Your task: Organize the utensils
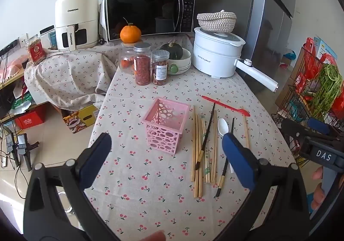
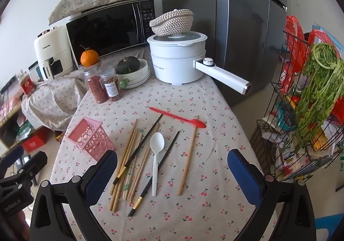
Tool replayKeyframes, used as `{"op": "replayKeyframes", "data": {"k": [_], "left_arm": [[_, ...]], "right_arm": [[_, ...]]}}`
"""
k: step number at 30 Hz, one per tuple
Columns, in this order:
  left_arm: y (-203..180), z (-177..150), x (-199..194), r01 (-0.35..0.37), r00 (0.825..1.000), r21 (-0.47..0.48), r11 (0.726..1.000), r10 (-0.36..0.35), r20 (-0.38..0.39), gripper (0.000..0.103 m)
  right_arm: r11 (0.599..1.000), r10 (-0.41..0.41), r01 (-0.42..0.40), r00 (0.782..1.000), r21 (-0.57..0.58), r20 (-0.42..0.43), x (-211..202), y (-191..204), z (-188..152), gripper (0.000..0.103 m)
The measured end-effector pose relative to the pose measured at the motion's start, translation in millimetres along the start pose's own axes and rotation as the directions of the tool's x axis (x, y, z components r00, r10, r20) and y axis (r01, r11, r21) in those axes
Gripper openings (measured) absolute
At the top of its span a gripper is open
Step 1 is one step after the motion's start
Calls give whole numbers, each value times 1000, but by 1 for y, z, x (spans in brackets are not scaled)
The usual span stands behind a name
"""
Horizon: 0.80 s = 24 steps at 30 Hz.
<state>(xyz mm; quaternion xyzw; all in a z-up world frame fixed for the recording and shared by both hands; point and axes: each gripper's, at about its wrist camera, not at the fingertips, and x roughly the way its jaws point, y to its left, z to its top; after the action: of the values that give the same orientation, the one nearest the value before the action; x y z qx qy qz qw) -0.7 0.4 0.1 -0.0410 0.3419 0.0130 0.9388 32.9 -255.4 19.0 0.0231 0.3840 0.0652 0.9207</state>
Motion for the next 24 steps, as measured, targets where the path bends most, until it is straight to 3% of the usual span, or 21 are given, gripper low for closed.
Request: {"op": "replayKeyframes", "data": {"k": [24], "left_arm": [[8,2,2,-1,1000,-2,1000,1,-13,102]], "right_arm": [[1000,-3,3,1000,-6,-2,0,0,0,103]]}}
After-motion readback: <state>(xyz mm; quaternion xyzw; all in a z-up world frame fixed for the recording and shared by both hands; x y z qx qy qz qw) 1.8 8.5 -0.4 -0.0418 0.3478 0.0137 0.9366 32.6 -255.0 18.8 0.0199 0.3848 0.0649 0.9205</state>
